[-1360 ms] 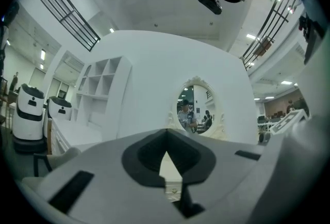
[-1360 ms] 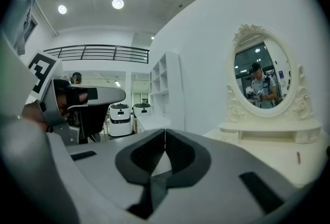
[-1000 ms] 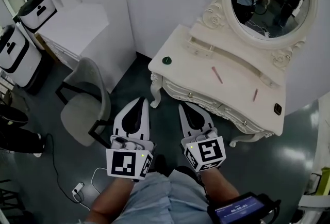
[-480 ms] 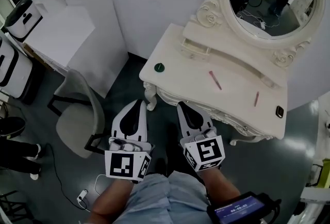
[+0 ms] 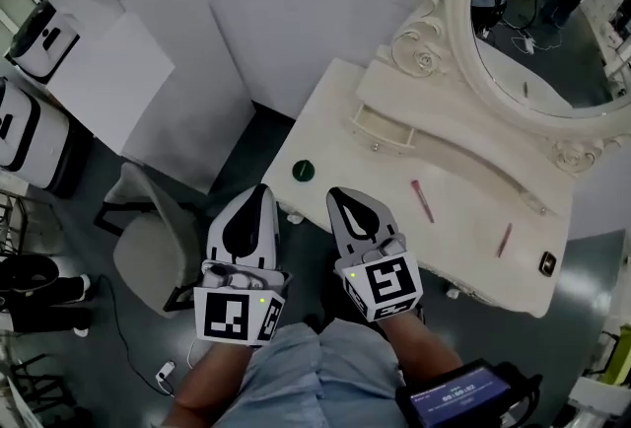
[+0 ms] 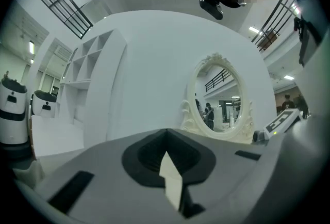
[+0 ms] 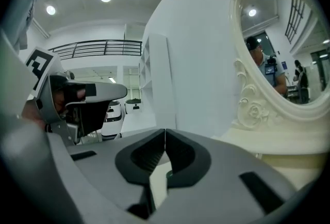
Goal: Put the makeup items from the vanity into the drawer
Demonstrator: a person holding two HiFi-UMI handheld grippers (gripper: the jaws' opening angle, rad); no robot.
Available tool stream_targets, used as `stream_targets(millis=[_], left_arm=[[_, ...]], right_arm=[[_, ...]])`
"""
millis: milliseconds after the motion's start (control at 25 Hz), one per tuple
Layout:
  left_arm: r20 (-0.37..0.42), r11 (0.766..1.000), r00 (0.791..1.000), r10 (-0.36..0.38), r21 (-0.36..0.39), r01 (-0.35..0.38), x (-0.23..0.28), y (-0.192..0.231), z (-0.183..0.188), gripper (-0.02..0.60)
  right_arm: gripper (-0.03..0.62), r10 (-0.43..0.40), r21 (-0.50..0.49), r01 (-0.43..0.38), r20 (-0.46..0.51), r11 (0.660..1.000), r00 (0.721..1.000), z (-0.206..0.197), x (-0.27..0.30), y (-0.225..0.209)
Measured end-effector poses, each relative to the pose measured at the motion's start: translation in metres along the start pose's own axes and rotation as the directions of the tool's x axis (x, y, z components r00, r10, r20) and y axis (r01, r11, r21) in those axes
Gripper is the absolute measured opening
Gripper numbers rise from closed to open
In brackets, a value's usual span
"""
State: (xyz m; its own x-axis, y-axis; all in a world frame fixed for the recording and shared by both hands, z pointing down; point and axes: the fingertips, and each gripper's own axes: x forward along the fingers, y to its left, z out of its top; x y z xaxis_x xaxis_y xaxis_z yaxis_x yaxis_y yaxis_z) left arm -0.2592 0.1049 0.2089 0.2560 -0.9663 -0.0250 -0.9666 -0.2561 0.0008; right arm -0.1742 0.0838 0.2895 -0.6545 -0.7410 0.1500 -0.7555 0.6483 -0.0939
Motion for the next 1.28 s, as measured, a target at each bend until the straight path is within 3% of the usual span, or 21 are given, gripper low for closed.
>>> stream_targets(millis=[320, 560, 920, 1000, 1280], left_arm=[[0.036, 0.998, 0.997, 0.067, 0.018, -0.068, 0.057, 0.022, 0.019, 0.0], [0.011, 0.995, 0.995, 0.095, 0.003, -0.095, 0.081, 0.046, 0.009, 0.0], [-0.069, 0.998, 0.996, 0.059, -0.023, -0.06, 0.128, 0.083, -0.036, 0.0], [-0.09, 0.998, 0.995, 0.047, -0.046, -0.051, 0.136, 0.09, -0.047, 0.0], [-0.192, 0.991, 0.981, -0.011, -0.13, -0.015, 0.146, 0.099, -0.1, 0.0]], right_arm=[[0.003, 0.08, -0.025, -0.08, 0.014, 0.997, 0.997, 0.028, 0.059, -0.035], [0.003, 0.109, -0.021, -0.109, -0.026, 0.994, 0.994, 0.019, 0.092, -0.043], [0.01, 0.154, 0.027, -0.151, -0.187, 0.988, 0.97, -0.046, 0.145, -0.044], [0.091, 0.177, 0.038, -0.173, -0.236, 0.984, 0.955, -0.066, 0.154, -0.04], [0.103, 0.19, 0.087, -0.17, -0.42, 0.982, 0.887, -0.146, 0.163, -0.034]])
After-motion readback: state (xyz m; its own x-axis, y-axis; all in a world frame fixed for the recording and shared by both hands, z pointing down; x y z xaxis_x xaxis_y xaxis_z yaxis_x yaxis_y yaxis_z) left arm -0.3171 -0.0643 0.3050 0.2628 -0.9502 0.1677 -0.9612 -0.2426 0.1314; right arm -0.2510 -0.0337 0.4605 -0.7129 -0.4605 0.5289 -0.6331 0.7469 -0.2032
